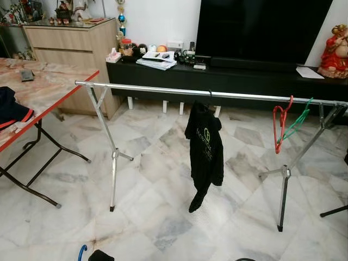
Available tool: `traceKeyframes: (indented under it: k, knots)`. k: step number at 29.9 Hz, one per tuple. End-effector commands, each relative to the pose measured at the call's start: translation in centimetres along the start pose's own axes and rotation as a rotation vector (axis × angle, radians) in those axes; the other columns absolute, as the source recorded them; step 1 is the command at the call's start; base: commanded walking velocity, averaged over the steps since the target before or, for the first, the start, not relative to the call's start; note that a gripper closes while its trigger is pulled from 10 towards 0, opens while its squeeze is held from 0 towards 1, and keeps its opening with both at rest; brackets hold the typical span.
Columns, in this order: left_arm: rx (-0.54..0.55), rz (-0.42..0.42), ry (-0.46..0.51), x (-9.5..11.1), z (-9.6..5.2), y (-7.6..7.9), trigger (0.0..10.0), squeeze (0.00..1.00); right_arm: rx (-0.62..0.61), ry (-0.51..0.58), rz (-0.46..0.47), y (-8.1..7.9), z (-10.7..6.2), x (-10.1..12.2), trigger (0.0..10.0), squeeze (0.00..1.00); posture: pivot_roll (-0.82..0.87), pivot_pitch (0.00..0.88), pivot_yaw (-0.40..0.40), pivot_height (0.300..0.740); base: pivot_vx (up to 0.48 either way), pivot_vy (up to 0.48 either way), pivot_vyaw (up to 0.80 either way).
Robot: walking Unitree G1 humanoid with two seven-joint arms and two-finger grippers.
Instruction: Hang hanger
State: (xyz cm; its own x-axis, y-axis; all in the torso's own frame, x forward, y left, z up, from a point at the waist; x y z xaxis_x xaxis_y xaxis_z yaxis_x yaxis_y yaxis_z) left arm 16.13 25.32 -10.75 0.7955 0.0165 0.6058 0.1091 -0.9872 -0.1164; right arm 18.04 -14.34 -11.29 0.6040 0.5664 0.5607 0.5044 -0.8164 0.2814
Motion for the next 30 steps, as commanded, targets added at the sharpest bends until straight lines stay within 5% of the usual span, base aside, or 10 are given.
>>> traceKeyframes:
  k: [1, 6, 30]
  knots:
    - [0.003, 0.002, 0.008, 0.2, 0.1, 0.1, 10.0, 0.0, -0.473, 0.009, 0.987, 10.7, -0.9, -1.9, 10.0, 0.0, 0.11, 0.0, -0.022, 0.74, 0.0, 0.0, 0.0]
    - [-0.002, -0.004, 0.011, 0.4, 0.1, 0.4, 10.0, 0.0, -0.392, -0.061, 0.897, 8.7, -0.8, -2.9, 10.0, 0.0, 0.11, 0.0, -0.022, 0.74, 0.0, 0.0, 0.0]
    - [0.004, -0.075, -0.001, 0.4, 0.3, 0.5, 10.0, 0.0, -0.319, -0.061, 1.01, 7.1, -0.9, -3.8, 10.0, 0.0, 0.1, 0.0, -0.011, 0.74, 0.0, 0.0, 0.0]
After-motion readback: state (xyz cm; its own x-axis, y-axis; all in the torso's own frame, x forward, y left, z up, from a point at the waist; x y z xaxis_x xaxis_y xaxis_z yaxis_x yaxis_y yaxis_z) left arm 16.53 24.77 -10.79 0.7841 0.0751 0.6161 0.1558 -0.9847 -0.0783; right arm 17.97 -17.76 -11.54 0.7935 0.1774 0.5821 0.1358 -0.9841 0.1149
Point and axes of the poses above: a point about 5 cm out from each wrist's last joint towards the gripper, its own z axis pointing out of the wrist towards the gripper, its own x axis along the axis of the wrist's last joint, y = z × x, the point moved 3 cm from there along z, pointing out of the wrist towards the gripper, and after that the axes turned 5 degrees about -z, right-handed, at the moved point
